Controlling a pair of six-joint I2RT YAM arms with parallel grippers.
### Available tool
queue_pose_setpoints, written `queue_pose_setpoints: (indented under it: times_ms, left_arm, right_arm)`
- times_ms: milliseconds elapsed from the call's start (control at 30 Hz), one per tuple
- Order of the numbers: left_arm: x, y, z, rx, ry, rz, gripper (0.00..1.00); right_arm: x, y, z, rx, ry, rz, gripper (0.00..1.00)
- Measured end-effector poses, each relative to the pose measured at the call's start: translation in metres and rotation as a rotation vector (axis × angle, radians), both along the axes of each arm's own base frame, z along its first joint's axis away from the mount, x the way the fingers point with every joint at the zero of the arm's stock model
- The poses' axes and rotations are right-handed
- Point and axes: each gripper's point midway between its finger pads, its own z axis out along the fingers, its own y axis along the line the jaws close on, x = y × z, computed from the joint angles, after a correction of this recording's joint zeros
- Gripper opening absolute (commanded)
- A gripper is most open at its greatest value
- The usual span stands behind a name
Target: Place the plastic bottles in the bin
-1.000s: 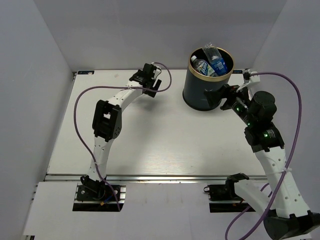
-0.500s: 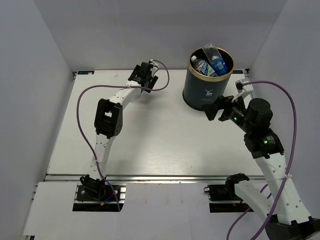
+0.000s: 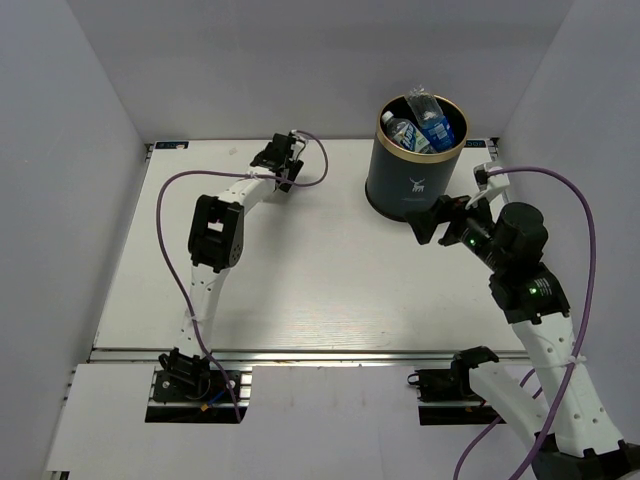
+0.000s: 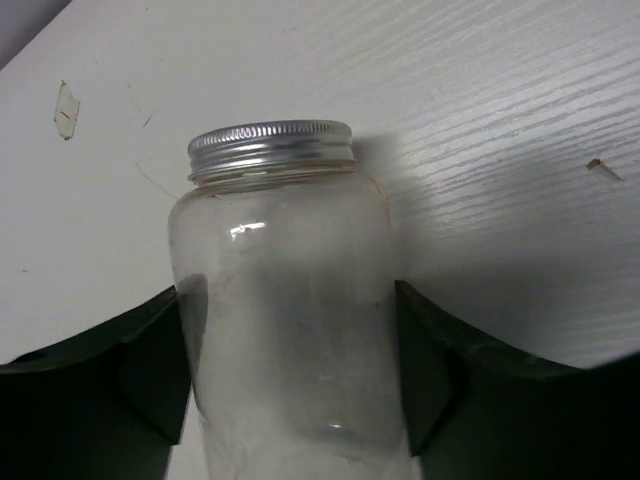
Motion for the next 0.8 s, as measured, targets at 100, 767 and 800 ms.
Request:
queue_pose_setpoints:
  times_ms: [100, 767, 800]
  left_arm:
    - [-0.001, -0.002, -0.003, -0.041, 0.016, -0.007, 0.42]
    - [-0.061, -0.129, 0.238, -0.818, -0.297, -0.395, 0.00]
    - [-0.067, -0.137, 0.276, -0.903, -0.367, -0.450, 0.00]
  right_arm:
    - [-0.001, -0.001, 0.001, 0.001, -0.005, -0.002, 0.90]
    - [-0.014, -0.012, -0.024, -0.016, 0.016, -0.043, 0.90]
    - [-0.014, -0.013, -0.025, -0.018, 0.019, -0.047, 0.90]
